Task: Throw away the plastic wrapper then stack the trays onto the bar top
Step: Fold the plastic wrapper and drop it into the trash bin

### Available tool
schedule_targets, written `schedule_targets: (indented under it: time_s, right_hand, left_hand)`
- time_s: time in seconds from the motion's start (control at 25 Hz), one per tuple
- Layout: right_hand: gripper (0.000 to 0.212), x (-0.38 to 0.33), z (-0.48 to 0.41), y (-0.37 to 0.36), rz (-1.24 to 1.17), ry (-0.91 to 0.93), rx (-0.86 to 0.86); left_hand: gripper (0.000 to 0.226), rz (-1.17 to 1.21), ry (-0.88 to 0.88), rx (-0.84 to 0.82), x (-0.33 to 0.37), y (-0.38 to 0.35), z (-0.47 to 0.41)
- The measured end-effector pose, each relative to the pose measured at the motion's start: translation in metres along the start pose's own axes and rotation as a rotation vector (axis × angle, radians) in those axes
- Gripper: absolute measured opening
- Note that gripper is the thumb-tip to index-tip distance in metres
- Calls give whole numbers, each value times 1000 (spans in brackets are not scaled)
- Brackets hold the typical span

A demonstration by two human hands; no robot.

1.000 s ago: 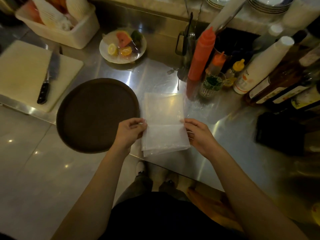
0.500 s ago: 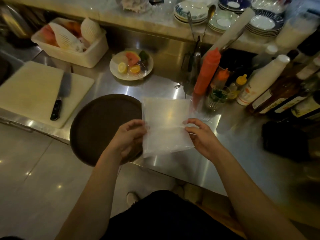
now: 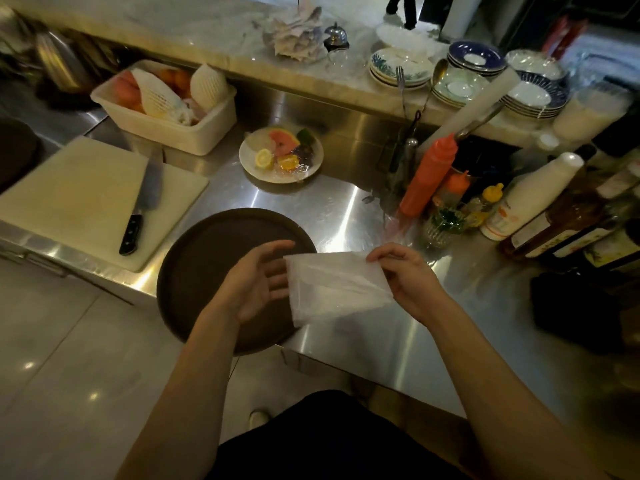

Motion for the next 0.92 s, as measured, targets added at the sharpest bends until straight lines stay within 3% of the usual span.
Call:
schedule_targets:
  time_s: [0.12,0.28,0.36,0.52,0.72,0.84,0.92]
  right_hand:
    - [51,-7,-3,-4,76,44,15]
    - [50,-16,-2,-7,141,85,25]
    - [41,-20,0,-5,130,81,51]
    - [21,-25,5,-6,72,35,38]
    - [26,-14,6,-18,280,-69,-75]
    - [17,-10,0,-28,289,-38,-40]
    - [14,-12,-5,-35,260,-7,-12]
  left_hand:
    - [53,-10,109,-46,1,-1,0]
    - [40,-253,109,-147,1,-10,-4]
    - [40,-259,95,-156,0,-11,-6]
    - [36,-252,40,-59,5,-7,-6]
    - [34,-215,-66,66,11,1,-3]
    - [33,-147,-91,131,8,11,3]
    - [34,-101,-66,88,4,17,7]
Point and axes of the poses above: each hand's wrist, its own z-axis away from the middle knuckle, its own y-axis out of the back of the hand, x = y × z, the point moved 5 cm from there along -z, towards the middle knuckle, and after that the axes turned 9 degrees about -x, right-handed, at the moved point
